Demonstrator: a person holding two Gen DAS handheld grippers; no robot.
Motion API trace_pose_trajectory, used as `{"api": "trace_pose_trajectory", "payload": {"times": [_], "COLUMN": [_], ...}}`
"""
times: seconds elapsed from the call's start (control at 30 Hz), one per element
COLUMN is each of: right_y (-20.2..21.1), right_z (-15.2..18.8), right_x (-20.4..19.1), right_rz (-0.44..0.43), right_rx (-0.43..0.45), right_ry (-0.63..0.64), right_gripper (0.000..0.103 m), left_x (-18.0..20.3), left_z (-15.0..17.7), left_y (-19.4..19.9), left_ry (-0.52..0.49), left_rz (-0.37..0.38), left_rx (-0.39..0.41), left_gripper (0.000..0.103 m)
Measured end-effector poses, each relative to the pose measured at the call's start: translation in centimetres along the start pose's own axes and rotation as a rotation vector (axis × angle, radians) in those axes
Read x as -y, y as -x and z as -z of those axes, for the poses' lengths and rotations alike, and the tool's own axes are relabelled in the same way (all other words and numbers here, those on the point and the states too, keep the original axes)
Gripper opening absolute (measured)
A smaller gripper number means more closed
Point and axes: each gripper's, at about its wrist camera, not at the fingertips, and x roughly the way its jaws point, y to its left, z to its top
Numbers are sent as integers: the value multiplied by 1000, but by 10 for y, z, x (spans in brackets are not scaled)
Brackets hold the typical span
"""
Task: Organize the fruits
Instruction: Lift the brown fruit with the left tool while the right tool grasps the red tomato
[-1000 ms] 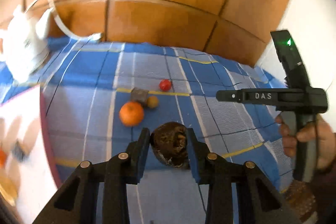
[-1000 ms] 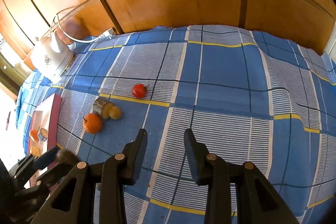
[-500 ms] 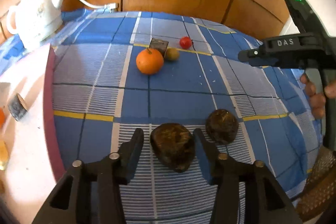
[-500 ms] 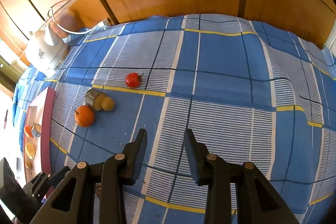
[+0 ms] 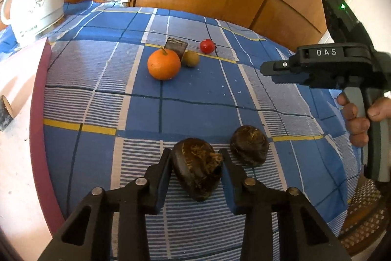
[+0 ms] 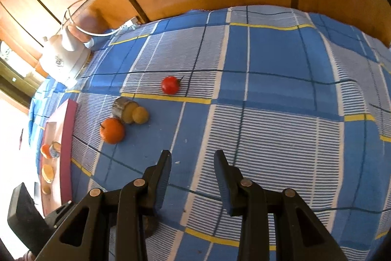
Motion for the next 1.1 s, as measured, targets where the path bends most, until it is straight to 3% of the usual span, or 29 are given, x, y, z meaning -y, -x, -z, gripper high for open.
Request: {"api": "trace_pose_trajectory", "payload": {"times": [0.33, 0.67, 0.73, 0.8, 1.1], "right_y": [-18, -74, -83, -88, -51], "right_z": [-40, -87, -88, -85, -57], "right_x": [-11, -28, -32, -39, -23], "right_rz": [-68, 17, 27, 77, 54], "right_rx": [20, -29, -57, -69, -83], "right_ry": [-69, -87, -71, -14, 67], "right_gripper": [36, 41, 41, 27, 27], "left_x": [-7, -12, -12, -12, -11], "left_z": [1, 3, 3, 2, 2], "left_y": [1, 2, 2, 1, 2], "left_ry": [30, 43, 43, 43, 47], "left_rz": [50, 70, 71, 71, 69], "left_rx": [6, 11, 12, 12, 14], "left_gripper": [38, 38, 38, 38, 38]}}
